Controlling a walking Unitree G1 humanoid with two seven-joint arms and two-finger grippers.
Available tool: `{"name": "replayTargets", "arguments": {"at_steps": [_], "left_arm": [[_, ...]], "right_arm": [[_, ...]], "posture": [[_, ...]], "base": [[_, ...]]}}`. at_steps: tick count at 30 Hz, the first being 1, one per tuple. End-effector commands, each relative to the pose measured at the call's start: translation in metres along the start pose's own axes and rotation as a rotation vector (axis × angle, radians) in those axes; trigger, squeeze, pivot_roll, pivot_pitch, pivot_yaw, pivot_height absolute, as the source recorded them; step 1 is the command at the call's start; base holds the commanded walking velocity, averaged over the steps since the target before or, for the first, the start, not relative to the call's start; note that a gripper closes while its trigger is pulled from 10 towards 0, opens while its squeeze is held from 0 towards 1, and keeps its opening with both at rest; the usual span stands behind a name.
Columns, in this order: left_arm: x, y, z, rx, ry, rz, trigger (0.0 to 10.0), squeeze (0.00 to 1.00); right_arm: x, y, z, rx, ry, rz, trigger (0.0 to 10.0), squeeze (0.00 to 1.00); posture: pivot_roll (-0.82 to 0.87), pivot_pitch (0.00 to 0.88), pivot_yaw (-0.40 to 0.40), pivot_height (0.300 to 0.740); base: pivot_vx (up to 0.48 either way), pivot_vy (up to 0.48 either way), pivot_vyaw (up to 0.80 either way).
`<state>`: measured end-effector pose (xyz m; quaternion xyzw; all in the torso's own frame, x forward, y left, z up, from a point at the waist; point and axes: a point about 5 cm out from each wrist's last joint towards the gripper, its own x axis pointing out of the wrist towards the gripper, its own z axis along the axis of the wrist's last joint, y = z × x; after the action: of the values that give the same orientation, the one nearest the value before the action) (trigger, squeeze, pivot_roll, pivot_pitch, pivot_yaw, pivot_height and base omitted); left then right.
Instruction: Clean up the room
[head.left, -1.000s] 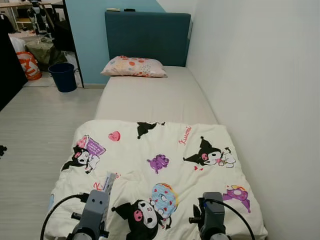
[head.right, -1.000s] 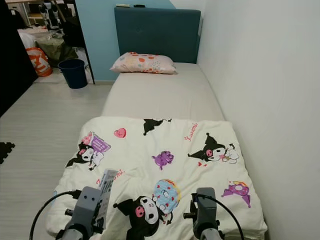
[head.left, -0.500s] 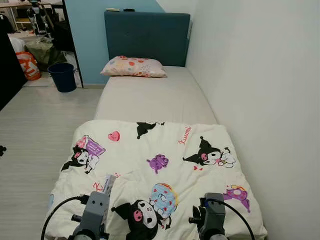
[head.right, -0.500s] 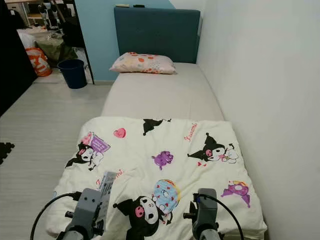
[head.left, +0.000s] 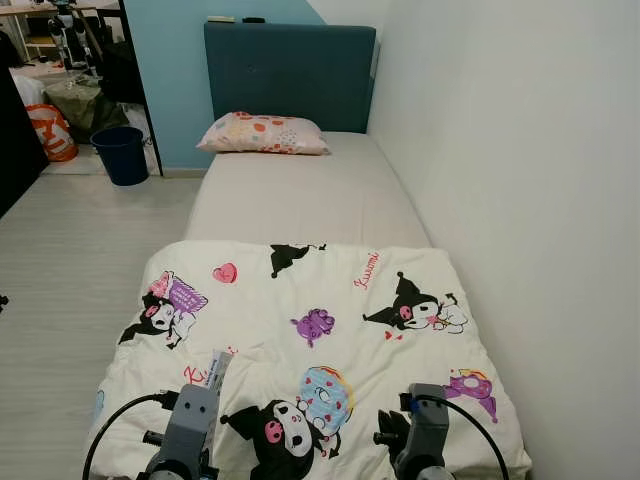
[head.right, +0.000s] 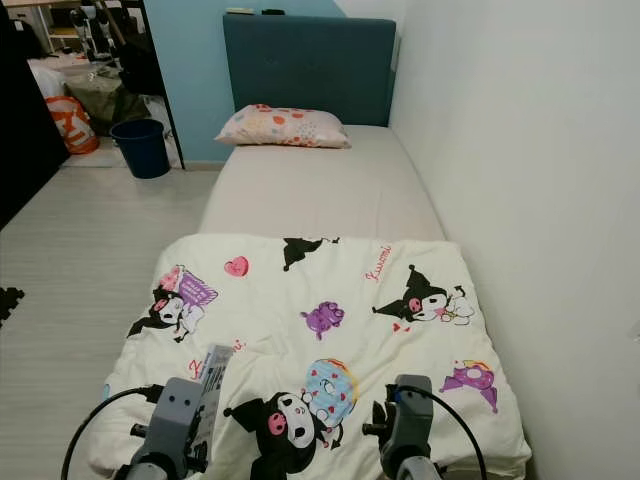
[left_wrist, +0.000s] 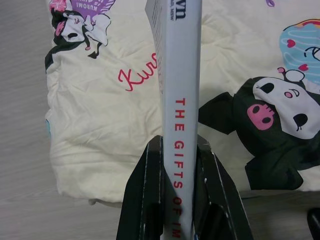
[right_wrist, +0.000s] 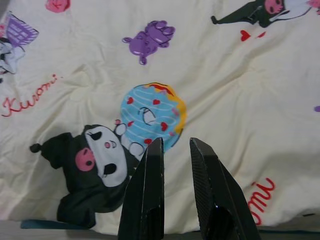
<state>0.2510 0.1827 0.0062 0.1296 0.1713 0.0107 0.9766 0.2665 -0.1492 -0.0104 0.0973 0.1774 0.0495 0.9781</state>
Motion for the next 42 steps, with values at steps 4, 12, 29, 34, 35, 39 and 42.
{"name": "replayTargets", "arguments": {"at_steps": [4, 12, 29, 34, 35, 39, 42], "left_arm": [[-0.0010, -0.0021, 0.0001, -0.002, -0.010, 0.001, 10.0, 0.00], [-0.0006, -0.0028, -0.0001, -0.004, -0.009, 0.001, 10.0, 0.00], [-0.0018, -0.0043, -0.0010, -0.004, -0.007, -0.004, 10.0, 0.00], [-0.0024, -0.0045, -0.0015, -0.003, -0.006, -0.006, 10.0, 0.00], [-0.0024, -0.0045, -0.0015, -0.003, -0.006, -0.006, 10.0, 0.00], [-0.0022, -0.0046, -0.0014, -0.003, -0.006, -0.005, 10.0, 0.00], [-0.0021, -0.0041, -0.0014, -0.003, -0.006, -0.004, 10.0, 0.00]], "right_arm": [[-0.0022, -0.0065, -0.0019, -0.017, 0.005, -0.061, 10.0, 0.00], [-0.0036, -0.0114, -0.0021, -0.118, 0.017, -0.077, 10.0, 0.00], [-0.0077, -0.0111, -0.0029, -0.120, -0.011, -0.047, 10.0, 0.00], [-0.0070, -0.0120, -0.0046, -0.133, 0.009, -0.071, 10.0, 0.00], [-0.0070, -0.0120, -0.0046, -0.133, 0.009, -0.071, 10.0, 0.00], [-0.0064, -0.0123, -0.0053, -0.131, 0.018, -0.078, 10.0, 0.00], [-0.0061, -0.0117, -0.0049, -0.139, 0.018, -0.077, 10.0, 0.00]], "posture": [[0.03, 0.116, -0.047, 0.728], [0.03, 0.115, -0.049, 0.728], [0.02, 0.121, -0.045, 0.728], [0.02, 0.123, -0.046, 0.728], [0.02, 0.123, -0.046, 0.728], [0.02, 0.123, -0.047, 0.728], [0.03, 0.124, -0.047, 0.728]], "base": [[0.000, 0.000, 0.00], [0.000, 0.000, 0.00], [0.000, 0.000, 0.00], [0.000, 0.000, 0.00], [0.000, 0.000, 0.00], [0.000, 0.000, 0.00], [0.000, 0.000, 0.00]]}}
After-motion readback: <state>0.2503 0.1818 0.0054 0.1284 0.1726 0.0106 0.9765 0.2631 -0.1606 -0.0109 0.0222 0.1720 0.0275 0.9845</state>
